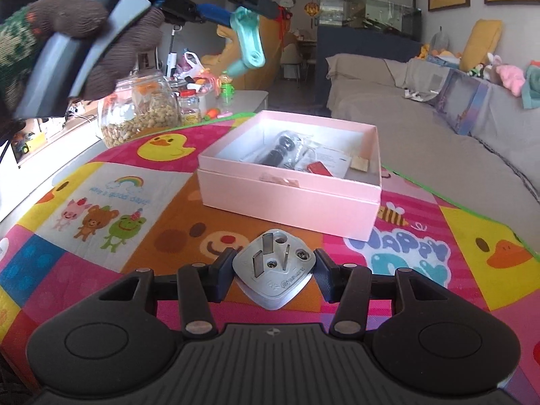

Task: Organize rigid objects
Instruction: 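Carry the teal piece into the pink box and open the left tool, then lower the white plug into the pink box and open the right tool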

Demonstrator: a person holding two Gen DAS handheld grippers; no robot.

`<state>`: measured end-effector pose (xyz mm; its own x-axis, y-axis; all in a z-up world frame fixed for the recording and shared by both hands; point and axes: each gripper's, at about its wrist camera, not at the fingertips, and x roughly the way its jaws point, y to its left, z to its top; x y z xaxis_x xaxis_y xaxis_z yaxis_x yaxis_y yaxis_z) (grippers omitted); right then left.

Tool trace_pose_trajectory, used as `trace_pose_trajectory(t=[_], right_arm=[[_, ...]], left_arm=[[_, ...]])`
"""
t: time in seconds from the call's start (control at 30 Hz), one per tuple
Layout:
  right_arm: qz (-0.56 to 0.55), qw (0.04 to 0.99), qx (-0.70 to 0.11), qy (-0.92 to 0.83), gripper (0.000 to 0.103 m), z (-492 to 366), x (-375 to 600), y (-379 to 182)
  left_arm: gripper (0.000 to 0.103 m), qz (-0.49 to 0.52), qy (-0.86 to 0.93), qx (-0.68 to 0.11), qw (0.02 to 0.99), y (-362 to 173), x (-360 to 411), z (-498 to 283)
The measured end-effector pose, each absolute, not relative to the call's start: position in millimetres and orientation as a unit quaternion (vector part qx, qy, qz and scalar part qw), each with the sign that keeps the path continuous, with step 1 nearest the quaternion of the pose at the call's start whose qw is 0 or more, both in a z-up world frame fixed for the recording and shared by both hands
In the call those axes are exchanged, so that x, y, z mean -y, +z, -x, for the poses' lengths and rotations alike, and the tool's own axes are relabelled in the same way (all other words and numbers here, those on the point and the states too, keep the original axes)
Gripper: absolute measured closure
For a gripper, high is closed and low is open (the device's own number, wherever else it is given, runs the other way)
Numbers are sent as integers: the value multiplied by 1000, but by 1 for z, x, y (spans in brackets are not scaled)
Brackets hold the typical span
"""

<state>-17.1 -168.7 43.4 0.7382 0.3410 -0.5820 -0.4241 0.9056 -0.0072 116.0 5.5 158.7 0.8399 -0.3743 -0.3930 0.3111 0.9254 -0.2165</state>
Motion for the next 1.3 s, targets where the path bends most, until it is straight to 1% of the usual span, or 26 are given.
trace_pose_trajectory(t=[0.17, 0.4, 0.47, 0.57, 0.73, 0.77, 0.8, 0.83, 0.9, 1.1, 1.17, 1.23, 1.3], right_arm=[[65, 929, -309, 195, 54, 8, 174, 36], [63, 931, -309, 185, 54, -3, 173, 41], [62, 934, -301, 184, 54, -10, 171, 51], [56, 942, -269, 193, 54, -29, 162, 74], [45, 953, -222, 202, 53, -97, 124, 119], [33, 954, -212, 209, 51, -114, 116, 127], [25, 954, -216, 209, 41, -130, 109, 132], [21, 953, -225, 202, 36, -142, 103, 136], [16, 952, -235, 195, 37, -152, 96, 139], [40, 950, -251, 181, 34, -103, 119, 112], [35, 948, -271, 165, 33, -83, 136, 99], [12, 942, -301, 146, 29, -64, 155, 82], [-11, 933, -337, 128, 27, -49, 168, 60]], left_arm=[[54, 86, -186, -243, 948, 135, -21, -105], [54, 89, -152, -277, 945, 97, -48, -61], [54, 77, -131, -292, 944, 85, -50, -51], [54, 59, -114, -308, 943, 71, -54, -44], [54, 69, -115, -326, 936, 55, -61, -40], [54, 71, -115, -327, 935, 53, -63, -37], [54, 72, -113, -328, 935, 52, -65, -35], [54, 73, -110, -328, 935, 52, -66, -33], [54, 72, -104, -328, 936, 51, -71, -28], [54, 57, -92, -346, 932, 34, -82, -22], [54, 48, -92, -351, 931, 30, -79, -17], [54, 29, -85, -360, 929, 25, -74, -12], [52, 14, -80, -379, 922, 17, -65, -9]])
